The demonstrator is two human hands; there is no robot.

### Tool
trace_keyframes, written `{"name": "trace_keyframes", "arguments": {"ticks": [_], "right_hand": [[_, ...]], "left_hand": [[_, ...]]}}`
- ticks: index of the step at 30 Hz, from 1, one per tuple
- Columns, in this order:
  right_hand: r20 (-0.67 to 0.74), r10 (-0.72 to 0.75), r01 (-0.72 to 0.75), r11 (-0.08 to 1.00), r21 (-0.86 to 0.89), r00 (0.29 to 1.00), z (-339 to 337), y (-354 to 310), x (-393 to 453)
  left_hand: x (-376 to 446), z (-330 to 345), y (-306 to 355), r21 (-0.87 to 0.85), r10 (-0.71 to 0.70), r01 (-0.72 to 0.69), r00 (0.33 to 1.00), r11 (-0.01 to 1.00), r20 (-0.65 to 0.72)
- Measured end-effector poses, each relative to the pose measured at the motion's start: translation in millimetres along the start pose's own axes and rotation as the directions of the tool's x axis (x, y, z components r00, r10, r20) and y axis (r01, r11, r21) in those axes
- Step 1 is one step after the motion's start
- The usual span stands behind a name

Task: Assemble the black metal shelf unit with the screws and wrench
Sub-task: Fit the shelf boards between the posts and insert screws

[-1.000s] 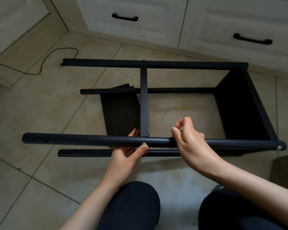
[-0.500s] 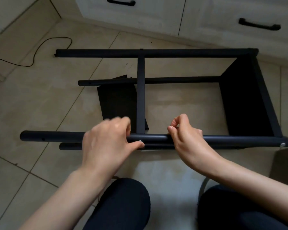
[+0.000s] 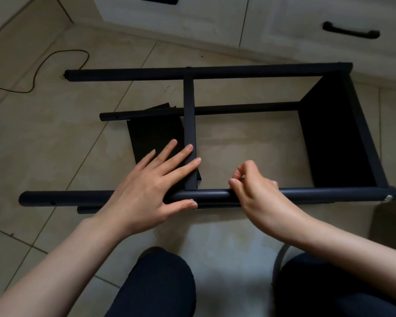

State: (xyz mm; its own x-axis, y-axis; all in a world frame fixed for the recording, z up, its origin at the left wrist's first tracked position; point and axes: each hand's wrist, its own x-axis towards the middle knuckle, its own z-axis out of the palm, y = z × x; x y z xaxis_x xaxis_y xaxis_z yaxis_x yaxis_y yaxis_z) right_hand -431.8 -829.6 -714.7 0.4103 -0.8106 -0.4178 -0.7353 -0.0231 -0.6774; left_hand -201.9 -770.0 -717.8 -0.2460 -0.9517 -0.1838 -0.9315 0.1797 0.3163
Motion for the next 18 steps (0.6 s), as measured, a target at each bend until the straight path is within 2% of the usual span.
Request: {"name": "trace_keyframes", "arguments": {"ticks": [3,6,9,11,13,18], "right_hand": [[0.078,0.057,-0.051,0.996,-0.077,0.995,-9.2,-5.6,9.7],[0.118,0.09,-0.089,0.996,-0.018,0.989,-20.9,-11.5,23.8],[0.135,0.069,-0.092,0.981,0.172,0.988,-28.6,-13.3,36.1],[0.213,0.062,-0.139,0.919,0.368,0.975,-32.5,-10.8,41.5],[0.307,0.034,-0.189,0.851,0.49,0.951,-35.6,-6.0,45.7],[0.475,0.017,-0.319,0.761,0.565,0.88,-40.6,4.5,57.8]], "left_hand": [[-0.1,1.2,-0.4,-0.022,0.011,-0.012,1.0,1.0,-0.029],[0.2,2.3,-0.1,-0.038,0.008,-0.009,0.999,0.999,-0.034],[-0.3,3.4,-0.1,-0.052,0.002,-0.004,0.999,0.999,-0.039],[-1.0,3.7,0.4,-0.069,-0.003,0.0,0.999,0.998,-0.043],[-1.5,3.6,0.9,-0.079,-0.01,0.006,0.999,0.997,-0.046],[-1.0,3.2,2.4,-0.107,-0.023,0.017,0.998,0.994,-0.051]]}}
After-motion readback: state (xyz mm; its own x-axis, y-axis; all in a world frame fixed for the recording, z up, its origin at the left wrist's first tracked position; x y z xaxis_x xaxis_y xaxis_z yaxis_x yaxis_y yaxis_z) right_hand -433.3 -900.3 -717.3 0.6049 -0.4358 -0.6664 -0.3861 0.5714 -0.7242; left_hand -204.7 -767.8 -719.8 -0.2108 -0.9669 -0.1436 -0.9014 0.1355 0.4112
